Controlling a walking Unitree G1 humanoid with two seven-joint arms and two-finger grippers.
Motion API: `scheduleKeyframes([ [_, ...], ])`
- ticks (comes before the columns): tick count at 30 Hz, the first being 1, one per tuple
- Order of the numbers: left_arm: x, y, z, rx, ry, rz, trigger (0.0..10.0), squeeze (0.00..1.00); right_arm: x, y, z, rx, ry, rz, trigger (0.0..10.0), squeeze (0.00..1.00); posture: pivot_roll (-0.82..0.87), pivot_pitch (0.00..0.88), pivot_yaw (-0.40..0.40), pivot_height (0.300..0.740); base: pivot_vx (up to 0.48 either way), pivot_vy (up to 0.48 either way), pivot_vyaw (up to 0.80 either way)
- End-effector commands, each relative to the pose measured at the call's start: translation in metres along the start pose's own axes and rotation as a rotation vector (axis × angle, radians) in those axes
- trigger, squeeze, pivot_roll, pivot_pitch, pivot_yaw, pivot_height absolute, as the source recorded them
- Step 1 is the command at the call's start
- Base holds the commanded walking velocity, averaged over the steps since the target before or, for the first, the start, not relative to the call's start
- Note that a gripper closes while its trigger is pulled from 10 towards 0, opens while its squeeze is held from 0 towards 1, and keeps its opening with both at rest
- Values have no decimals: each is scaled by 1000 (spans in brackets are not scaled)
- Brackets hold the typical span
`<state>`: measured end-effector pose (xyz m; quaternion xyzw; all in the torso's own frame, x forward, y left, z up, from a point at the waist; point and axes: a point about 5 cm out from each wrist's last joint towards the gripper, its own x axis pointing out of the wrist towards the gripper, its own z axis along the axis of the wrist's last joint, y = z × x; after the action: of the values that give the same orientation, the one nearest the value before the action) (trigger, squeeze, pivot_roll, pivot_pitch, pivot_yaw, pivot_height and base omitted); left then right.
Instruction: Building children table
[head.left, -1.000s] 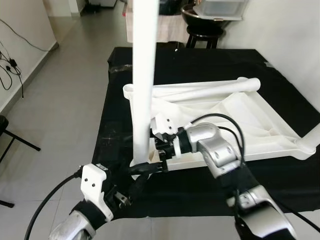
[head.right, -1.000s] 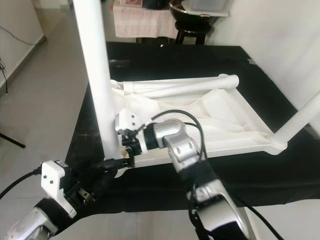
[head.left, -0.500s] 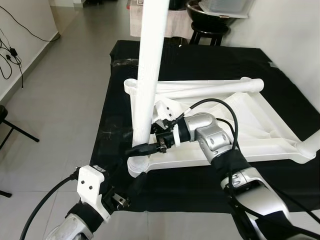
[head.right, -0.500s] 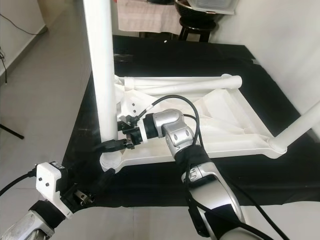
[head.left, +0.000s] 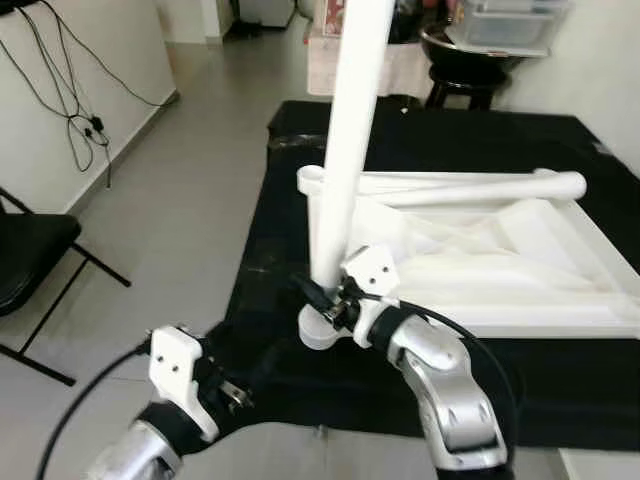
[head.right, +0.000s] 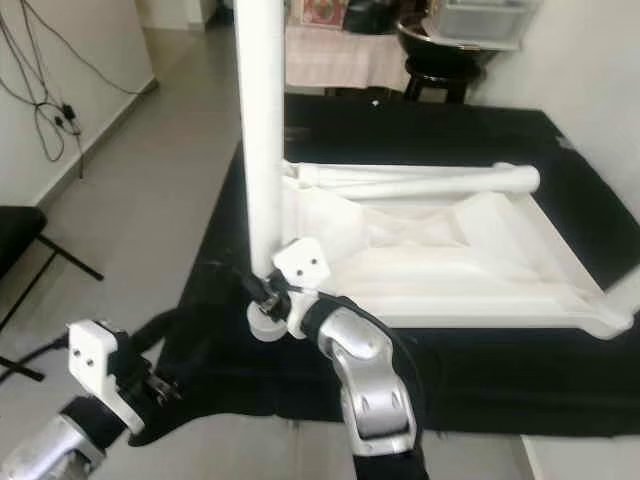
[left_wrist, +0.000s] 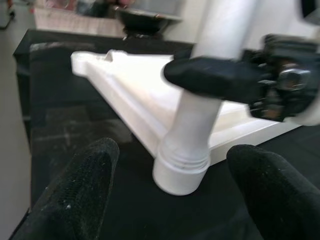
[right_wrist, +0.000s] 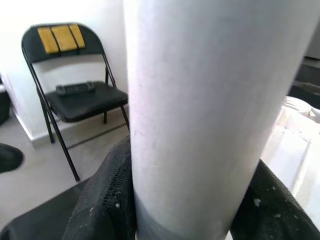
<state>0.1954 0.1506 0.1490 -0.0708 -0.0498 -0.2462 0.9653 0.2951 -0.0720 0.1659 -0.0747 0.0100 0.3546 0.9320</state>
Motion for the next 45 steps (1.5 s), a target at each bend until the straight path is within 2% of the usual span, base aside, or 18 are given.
scheduleKeyframes([
  [1, -1, 3, -7, -9, 39, -1, 10000, 0, -8, -19, -36, -11, 192, -76, 0, 0, -75, 102, -79, 740, 0, 0, 0],
  [4, -1, 4, -7, -7, 38, 5, 10000, 0, -7, -16, -35, -21, 192, -58, 0, 0, -84, 99, -73, 740, 0, 0, 0],
  [5, -2, 4, -7, -5, 35, 17, 10000, 0, -6, -16, -34, -20, 195, -38, 8745, 0, -77, 94, -77, 740, 0, 0, 0],
  [6, -2, 5, -7, -3, 32, 24, 10000, 0, -5, -14, -33, -6, 199, 13, 10000, 0, -75, 92, -79, 740, 0, 0, 0],
  [8, -1, 5, -7, -2, 30, 28, 10000, 0, -4, -12, -29, 20, 188, 84, 10000, 0, -72, 88, -82, 740, 0, 0, 0],
  [9, -1, 5, -7, -3, 29, 26, 10000, 0, -4, -6, -23, 61, 165, 121, 10000, 1000, -72, 88, -82, 740, 0, 0, 0],
  [10, -1, 5, -7, -3, 29, 26, 10000, 0, -4, -6, -23, 61, 165, 121, 10000, 1000, -72, 88, -82, 740, 0, 0, 0],
  [12, 0, 5, -8, -7, 31, 16, 10000, 0, -4, 8, 2, 66, 32, 364, 10000, 1000, -83, 86, -74, 740, 0, 0, 0],
  [14, 0, 4, -8, -11, 32, 12, 10000, 0, -8, 12, 12, 38, -27, 498, 10000, 1000, -83, 86, -71, 740, 0, 0, 0],
  [17, 0, 4, -8, -14, 32, 9, 10000, 0, -10, 13, 16, -18, -59, 613, 10000, 1000, -83, 86, -71, 740, 0, 0, 0],
  [18, 0, 3, -8, -16, 32, 6, 10000, 0, -9, 6, 19, -58, -61, 705, 10000, 0, -71, 93, -76, 740, 0, 0, 0],
  [21, -1, 1, -8, -18, 31, 6, 10000, 0, -6, -3, 21, -87, -53, 757, 10000, 0, -64, 97, -80, 740, 0, 0, 0],
  [23, -2, -3, -8, -22, 29, 9, 10000, 0, 12, -29, 38, -122, -43, 837, 10000, 0, -45, 101, -90, 740, 0, 0, 0],
  [31, -4, -7, -9, -28, 31, 8, 10000, 0, 26, -37, 54, -125, -48, 889, 10000, 0, -30, 105, -96, 740, 0, 0, 0],
  [32, -5, -9, -9, -30, 31, 7, 10000, 0, 30, -38, 58, -127, -51, 909, 9608, 0, -23, 107, -97, 740, 0, 0, 0],
  [33, -6, -10, -9, -31, 32, 6, 10000, 0, 34, -39, 62, -126, -48, 935, 0, 0, -18, 111, -98, 740, 0, 0, 0],
  [39, -7, -13, -9, -36, 34, 6, 10000, 0, 35, -47, 65, -132, -43, 1001, 0, 0, -24, 118, -97, 740, 0, 0, 0],
  [45, -6, -12, -8, -37, 31, 7, 10000, 0, 24, -57, 52, -107, -53, 941, 0, 0, -35, 120, -92, 740, 0, 0, 0],
])
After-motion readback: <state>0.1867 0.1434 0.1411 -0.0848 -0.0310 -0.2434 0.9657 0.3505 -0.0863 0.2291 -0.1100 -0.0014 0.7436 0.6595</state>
